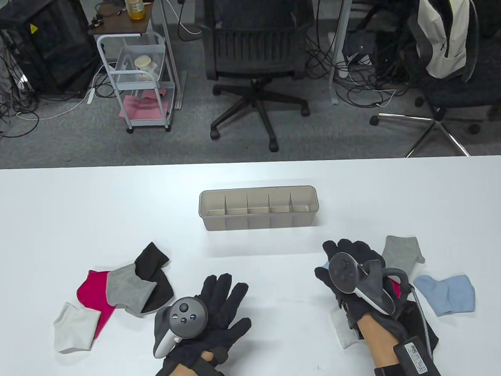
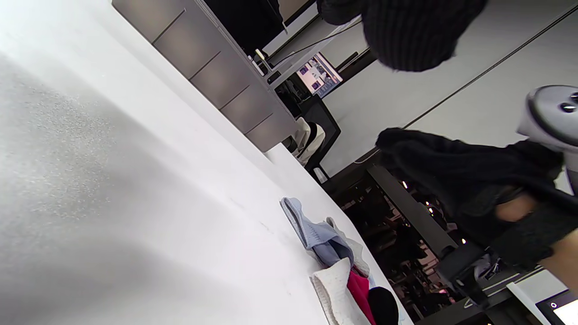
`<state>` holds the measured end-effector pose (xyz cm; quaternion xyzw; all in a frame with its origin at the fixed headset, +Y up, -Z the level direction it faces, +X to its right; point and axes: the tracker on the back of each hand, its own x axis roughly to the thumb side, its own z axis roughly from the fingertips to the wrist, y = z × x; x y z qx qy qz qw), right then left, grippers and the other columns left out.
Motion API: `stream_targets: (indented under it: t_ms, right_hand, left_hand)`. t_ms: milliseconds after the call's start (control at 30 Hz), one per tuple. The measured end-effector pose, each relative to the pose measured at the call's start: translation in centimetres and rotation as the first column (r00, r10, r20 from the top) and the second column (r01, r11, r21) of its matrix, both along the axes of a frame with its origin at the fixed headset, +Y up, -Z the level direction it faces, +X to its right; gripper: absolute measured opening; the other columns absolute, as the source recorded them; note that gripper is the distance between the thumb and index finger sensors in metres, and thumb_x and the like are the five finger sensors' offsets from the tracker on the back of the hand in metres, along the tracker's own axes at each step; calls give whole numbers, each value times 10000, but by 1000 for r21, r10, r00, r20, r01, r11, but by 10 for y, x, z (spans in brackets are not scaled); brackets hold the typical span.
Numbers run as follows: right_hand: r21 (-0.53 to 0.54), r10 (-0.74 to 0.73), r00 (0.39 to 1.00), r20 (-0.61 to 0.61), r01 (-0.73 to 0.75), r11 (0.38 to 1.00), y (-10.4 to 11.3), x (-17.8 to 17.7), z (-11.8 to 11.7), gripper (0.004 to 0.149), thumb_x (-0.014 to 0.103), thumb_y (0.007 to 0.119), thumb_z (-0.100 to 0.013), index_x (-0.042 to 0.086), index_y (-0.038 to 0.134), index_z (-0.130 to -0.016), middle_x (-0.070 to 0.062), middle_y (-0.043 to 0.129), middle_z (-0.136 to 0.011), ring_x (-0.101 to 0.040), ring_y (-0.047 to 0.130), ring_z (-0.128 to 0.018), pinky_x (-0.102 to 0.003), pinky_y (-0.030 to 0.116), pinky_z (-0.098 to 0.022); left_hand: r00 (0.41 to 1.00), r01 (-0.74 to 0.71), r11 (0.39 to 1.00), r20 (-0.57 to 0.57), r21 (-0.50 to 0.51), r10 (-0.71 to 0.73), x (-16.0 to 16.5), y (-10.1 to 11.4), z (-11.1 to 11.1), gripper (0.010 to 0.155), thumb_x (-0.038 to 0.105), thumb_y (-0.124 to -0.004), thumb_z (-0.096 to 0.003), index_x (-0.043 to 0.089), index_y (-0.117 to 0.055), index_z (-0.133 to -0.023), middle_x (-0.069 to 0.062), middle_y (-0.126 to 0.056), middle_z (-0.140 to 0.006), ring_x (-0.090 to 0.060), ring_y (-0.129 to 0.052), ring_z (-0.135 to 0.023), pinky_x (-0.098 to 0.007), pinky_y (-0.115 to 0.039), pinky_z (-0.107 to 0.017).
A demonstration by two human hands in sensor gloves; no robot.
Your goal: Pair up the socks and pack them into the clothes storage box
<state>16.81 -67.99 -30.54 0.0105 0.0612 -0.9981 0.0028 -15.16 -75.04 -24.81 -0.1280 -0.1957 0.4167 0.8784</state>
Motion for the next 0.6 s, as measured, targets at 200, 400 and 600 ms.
stream_targets:
  t_ms: [200, 400, 600]
  right_hand:
    - [-49, 100, 995, -3, -100, 994, -23, -2, -3, 583, 640, 761, -347, 414, 778, -883, 46, 852, -944, -252, 778, -842, -447, 639, -627]
    - [-51, 232, 972, -44, -234, 971, -37, -8, 9, 553, 637, 784, -334, 407, 807, -836, 58, 870, -859, -226, 804, -763, -436, 651, -596]
    - [-65, 238, 971, -32, -240, 969, -48, -6, 10, 532, 628, 797, -332, 405, 819, -815, 58, 876, -828, -221, 806, -735, -436, 648, -585]
  left_hand:
    - [1000, -5, 1000, -7, -1, 5, -1, 1, 0, 740, 521, -661, -507, 385, -264, -1117, -3, 9, -1185, -323, 163, -1078, -739, -17, -643]
    - [1000, 0, 1000, -3, -7, 0, 0, 1, -2, 737, 520, -660, -509, 380, -271, -1119, -7, 7, -1186, -325, 160, -1079, -741, -24, -645]
    - [1000, 7, 1000, -3, -13, -7, 0, 0, -1, 737, 518, -662, -509, 375, -277, -1120, -9, 5, -1185, -326, 159, -1079, -741, -27, -645]
